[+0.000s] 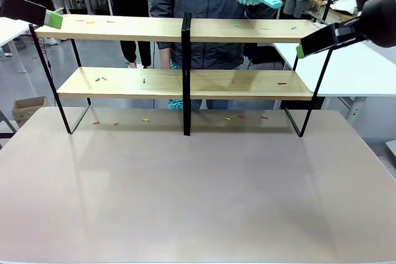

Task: Clean the shelves.
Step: Pick up the Duster when the human hands it over.

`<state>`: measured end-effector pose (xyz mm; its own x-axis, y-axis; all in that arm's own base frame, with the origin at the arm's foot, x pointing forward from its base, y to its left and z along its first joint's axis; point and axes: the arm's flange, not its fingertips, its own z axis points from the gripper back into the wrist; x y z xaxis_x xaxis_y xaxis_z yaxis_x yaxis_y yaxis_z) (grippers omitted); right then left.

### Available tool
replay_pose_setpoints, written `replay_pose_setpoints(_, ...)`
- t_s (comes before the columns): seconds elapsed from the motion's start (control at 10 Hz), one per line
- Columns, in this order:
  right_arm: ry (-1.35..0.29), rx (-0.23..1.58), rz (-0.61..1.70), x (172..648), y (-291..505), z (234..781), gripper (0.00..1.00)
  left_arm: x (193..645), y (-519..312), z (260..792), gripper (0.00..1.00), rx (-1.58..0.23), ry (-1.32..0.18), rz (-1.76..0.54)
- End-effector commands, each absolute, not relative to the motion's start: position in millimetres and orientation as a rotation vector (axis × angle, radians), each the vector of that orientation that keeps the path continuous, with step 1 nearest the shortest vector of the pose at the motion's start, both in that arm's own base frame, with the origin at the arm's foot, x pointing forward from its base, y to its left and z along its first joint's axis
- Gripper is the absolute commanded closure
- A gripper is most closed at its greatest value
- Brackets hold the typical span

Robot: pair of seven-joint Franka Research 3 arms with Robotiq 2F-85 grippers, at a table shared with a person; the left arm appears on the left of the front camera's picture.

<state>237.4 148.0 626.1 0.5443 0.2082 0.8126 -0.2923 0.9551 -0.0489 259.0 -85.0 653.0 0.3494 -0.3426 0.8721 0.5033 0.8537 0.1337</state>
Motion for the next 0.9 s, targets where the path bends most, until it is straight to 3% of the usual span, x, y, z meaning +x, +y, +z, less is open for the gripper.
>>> replay_pose_setpoints(0.0,-1.013,0.135,0.257,212.0,137.4,594.2,0.0,259.4,-84.9,653.0,0.0,-0.168,-1.085,-0.553)
replay_pose_setpoints(0.8,-1.051,0.161,0.242,207.4,135.5,600.0,0.0,259.4,-84.9,653.0,0.0,-0.168,-1.085,-0.553)
